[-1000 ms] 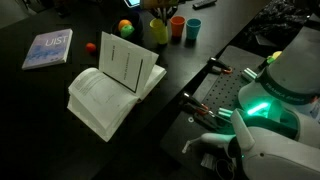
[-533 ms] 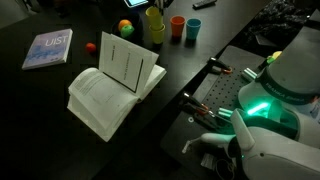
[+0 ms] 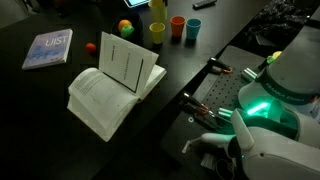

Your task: Unstack the four plastic cups.

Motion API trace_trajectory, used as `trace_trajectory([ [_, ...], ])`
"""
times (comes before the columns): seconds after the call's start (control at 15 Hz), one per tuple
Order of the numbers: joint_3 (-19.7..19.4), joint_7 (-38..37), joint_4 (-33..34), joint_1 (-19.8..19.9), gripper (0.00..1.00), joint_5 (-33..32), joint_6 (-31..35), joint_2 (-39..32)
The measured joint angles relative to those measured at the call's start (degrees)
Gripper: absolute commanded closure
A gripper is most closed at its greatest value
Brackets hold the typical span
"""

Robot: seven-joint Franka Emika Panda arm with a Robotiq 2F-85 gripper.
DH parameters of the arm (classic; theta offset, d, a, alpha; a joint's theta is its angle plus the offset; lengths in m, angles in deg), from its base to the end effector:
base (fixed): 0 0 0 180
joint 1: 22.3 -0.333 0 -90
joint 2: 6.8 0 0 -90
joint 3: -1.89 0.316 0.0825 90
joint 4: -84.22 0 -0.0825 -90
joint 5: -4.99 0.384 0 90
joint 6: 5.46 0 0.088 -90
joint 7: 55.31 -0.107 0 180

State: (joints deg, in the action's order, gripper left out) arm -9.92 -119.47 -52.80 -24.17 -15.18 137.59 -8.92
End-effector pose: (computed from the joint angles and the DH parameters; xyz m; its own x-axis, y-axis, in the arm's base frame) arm 0.4954 -0.0848 0.3087 0.5187 -0.8249 0.2248 -0.8529 -0.5173 0.0702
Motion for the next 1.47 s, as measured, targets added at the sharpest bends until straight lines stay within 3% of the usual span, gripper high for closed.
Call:
trace_trajectory([
  [0.27, 2.1, 2.7, -2.4, 1.8, 0.97, 1.0, -4.9, 4.1],
  [0.6, 3.3, 3.9, -8.3, 4.2, 0.98, 1.0, -5.1, 6.2],
  [0.93, 4.1, 2.9, -14.2, 6.1, 0.98, -1.8, 1.2, 5.9],
  [1.47, 4.3, -5.9, -18.4, 8.1, 0.99, -10.3, 11.2, 0.8],
])
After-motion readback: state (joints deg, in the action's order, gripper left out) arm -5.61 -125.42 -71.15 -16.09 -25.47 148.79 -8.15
